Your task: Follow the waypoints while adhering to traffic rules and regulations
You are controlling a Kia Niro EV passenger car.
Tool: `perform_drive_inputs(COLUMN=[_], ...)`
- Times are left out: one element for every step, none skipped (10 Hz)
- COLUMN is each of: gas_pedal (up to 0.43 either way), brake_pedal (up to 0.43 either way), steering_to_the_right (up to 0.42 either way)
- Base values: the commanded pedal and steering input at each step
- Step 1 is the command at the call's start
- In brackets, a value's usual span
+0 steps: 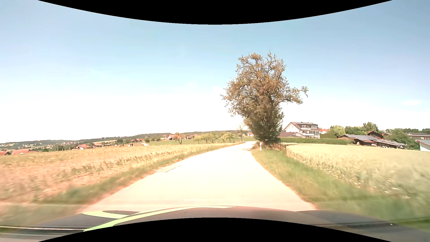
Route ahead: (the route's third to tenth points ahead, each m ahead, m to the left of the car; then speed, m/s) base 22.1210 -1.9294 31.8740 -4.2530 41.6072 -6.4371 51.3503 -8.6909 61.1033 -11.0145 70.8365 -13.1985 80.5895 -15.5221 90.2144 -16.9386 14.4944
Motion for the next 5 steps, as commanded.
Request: perform_drive_inputs(gas_pedal=[0.098, 0.098, 0.098, 0.098, 0.098], brake_pedal=[0.000, 0.000, 0.000, 0.000, 0.000], steering_to_the_right=[0.046, 0.046, 0.046, 0.046, 0.045])
